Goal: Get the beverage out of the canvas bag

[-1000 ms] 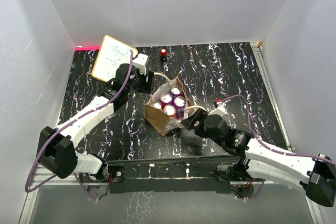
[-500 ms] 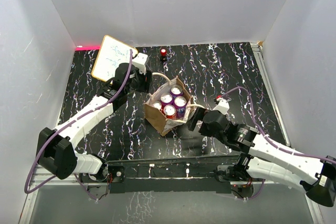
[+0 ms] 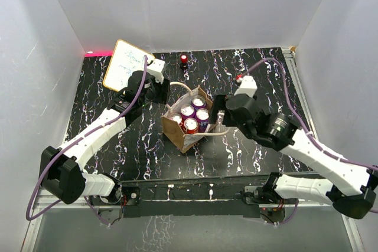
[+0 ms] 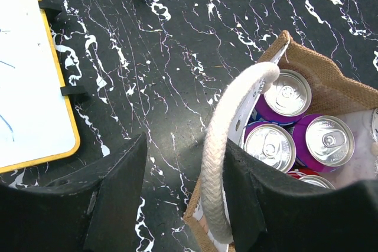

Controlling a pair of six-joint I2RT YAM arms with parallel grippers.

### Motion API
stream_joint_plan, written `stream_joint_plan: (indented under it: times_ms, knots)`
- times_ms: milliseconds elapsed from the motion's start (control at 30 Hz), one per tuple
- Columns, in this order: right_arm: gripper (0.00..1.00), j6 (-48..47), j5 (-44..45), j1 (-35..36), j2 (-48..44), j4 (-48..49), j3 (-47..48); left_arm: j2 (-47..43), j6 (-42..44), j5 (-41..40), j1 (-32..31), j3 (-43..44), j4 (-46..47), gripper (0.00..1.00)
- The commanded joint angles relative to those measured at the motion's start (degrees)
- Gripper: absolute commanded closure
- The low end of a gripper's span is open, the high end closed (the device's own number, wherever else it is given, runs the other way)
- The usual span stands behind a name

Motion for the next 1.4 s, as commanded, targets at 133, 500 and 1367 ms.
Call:
stream_joint_plan:
  times_ms: [133, 500, 1367]
  knots:
    - [0.08, -11.5, -5.4, 0.1, 14.2, 4.6, 14.2, -1.9, 0.2, 0.5, -0.3, 1.8, 0.6, 0.5]
    - [0.16, -5.7, -11.0, 1.0, 32.6, 1.7, 20.1, -1.6, 0.0, 0.6, -0.3, 1.7, 0.6, 0.5]
    - [0.2, -1.4, -10.9, 1.2, 41.6, 6.9, 13.7, -1.7, 0.2, -0.9, -0.3, 1.9, 0.3, 0.48]
